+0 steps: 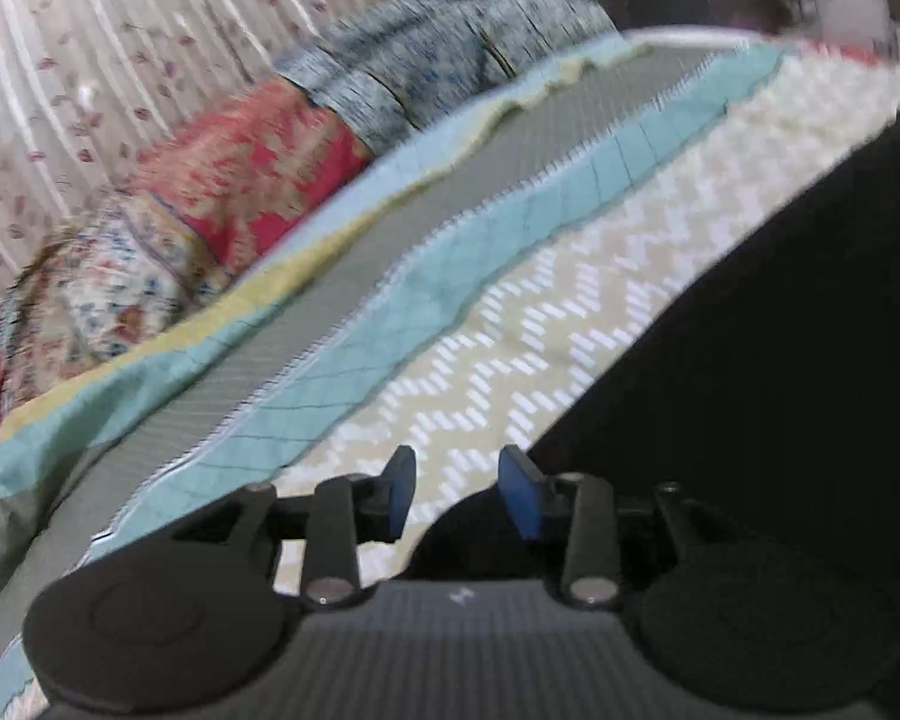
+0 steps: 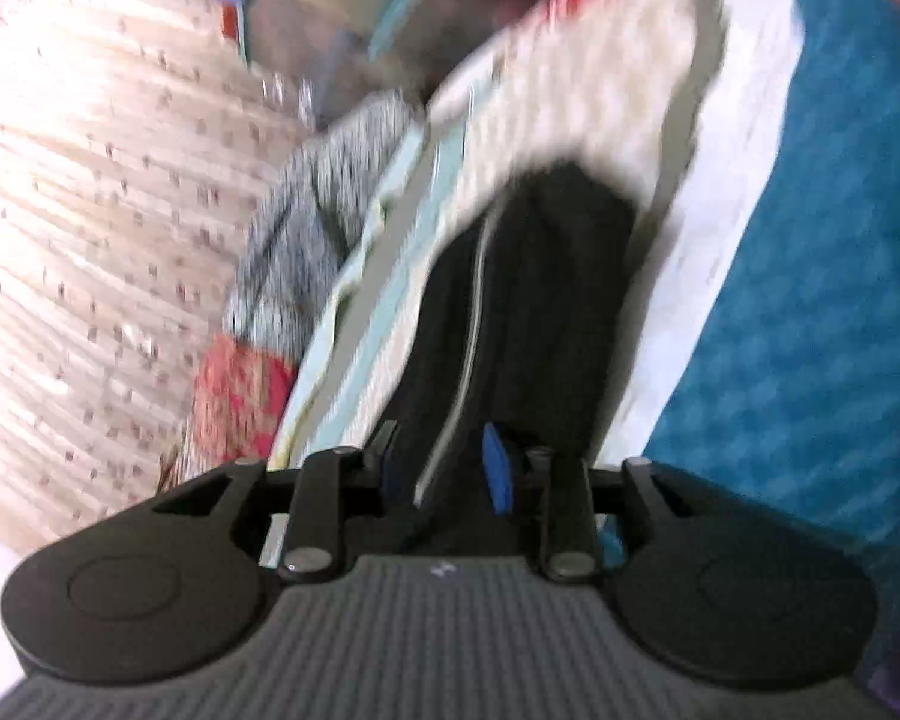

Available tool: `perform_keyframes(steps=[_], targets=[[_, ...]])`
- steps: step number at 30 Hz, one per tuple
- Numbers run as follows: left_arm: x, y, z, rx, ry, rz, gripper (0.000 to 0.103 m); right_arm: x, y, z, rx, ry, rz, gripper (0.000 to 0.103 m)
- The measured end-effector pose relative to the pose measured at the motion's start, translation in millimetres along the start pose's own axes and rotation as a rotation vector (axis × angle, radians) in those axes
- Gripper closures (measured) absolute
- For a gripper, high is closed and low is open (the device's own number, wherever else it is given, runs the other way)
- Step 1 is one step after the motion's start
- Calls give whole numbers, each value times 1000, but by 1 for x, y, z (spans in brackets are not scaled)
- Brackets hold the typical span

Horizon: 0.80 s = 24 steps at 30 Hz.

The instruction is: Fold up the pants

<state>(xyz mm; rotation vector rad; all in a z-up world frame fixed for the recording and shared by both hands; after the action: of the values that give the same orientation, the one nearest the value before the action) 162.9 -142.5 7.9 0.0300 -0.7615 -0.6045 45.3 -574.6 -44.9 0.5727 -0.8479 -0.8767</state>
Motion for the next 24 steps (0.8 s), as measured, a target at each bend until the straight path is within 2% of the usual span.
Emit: perform_keyframes(steps=[1, 3, 4, 6, 9, 12, 15, 18, 24], targets=[[1, 0, 8, -4, -19, 12, 70, 7, -6, 8, -10, -38, -12, 65], [4, 1, 30, -53, -65, 69, 70, 16, -16, 20, -41, -98, -29, 53], [5, -1, 36, -97, -78, 105, 70, 19, -22, 24, -63, -117, -37, 46], [5, -6, 47, -217, -90, 208, 70, 21, -30, 25, -94, -112, -52, 45], [1, -23, 41, -374, -30, 349, 70, 20, -37, 18, -94, -89, -79, 45], [-5, -41, 24, -440, 63, 449, 70, 20, -33, 10, -82, -79, -73, 45], [-12, -50, 9, -423, 123, 512, 70, 23, -22, -3, -88, -60, -46, 45], [-13, -50, 7, -411, 126, 535, 69, 26, -15, -15, -110, -68, -22, 47], [-19, -37, 0, -450, 132, 636, 70, 26, -4, -29, -150, -98, 44, 46]])
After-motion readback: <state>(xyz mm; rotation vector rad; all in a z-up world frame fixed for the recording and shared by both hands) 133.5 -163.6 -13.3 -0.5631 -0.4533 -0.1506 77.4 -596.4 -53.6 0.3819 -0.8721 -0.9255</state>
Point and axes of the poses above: each gripper's, at about its wrist camera, not at the fingertips, and z roughly against the way its jaws point, y to its left, x to its top, the point moved 3 cm from there along -z, roughly the way its jaws point, and after that the axes turned 14 degrees about -x, right-handed, at the moved point
